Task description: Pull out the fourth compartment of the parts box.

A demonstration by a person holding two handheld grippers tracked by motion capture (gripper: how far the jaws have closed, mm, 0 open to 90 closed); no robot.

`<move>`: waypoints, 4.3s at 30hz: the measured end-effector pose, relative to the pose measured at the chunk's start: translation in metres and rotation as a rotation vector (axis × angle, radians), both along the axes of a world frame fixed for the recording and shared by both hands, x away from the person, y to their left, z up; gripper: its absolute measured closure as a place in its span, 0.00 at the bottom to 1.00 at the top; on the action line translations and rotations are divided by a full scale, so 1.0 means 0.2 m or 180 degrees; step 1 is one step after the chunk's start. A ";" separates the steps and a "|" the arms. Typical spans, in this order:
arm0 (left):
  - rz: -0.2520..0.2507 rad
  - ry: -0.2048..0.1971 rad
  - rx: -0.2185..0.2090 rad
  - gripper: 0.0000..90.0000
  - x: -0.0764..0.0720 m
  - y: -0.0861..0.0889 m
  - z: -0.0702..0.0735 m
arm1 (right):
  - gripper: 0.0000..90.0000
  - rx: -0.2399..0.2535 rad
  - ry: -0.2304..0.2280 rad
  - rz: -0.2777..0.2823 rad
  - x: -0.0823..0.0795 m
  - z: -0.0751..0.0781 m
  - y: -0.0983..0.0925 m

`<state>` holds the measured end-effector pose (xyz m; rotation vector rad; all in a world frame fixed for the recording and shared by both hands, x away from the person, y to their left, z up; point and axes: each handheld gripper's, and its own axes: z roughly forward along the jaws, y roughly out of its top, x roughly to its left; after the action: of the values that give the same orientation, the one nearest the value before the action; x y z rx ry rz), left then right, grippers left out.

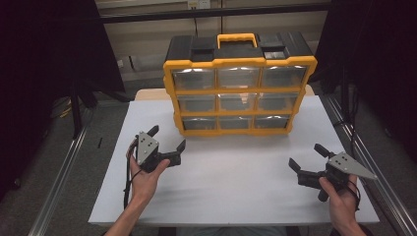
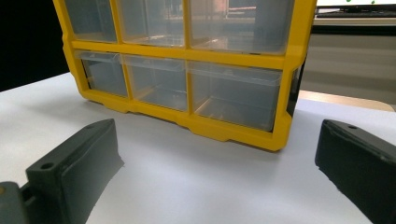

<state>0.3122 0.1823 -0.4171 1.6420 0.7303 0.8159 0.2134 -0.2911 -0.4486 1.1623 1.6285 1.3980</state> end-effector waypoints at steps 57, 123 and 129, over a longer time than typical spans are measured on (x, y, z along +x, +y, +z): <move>0.0153 -0.1920 0.3210 0.15 0.25 -0.29 0.12 | 0.00 0.0008 0.0001 0.0030 0.00 0.00 0.00; 0.0330 -0.2374 0.3905 0.88 0.33 -0.32 0.11 | 0.00 -0.0004 -0.0020 0.0097 0.00 0.00 0.00; 0.0336 -0.2428 0.3872 0.88 0.32 -0.32 0.11 | 0.00 -0.0002 -0.0032 0.0093 -0.01 0.00 0.00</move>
<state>0.3769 0.1181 -0.3947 2.0282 -0.3480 2.0475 0.2121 -0.2915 -0.4482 1.1336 1.6448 1.4195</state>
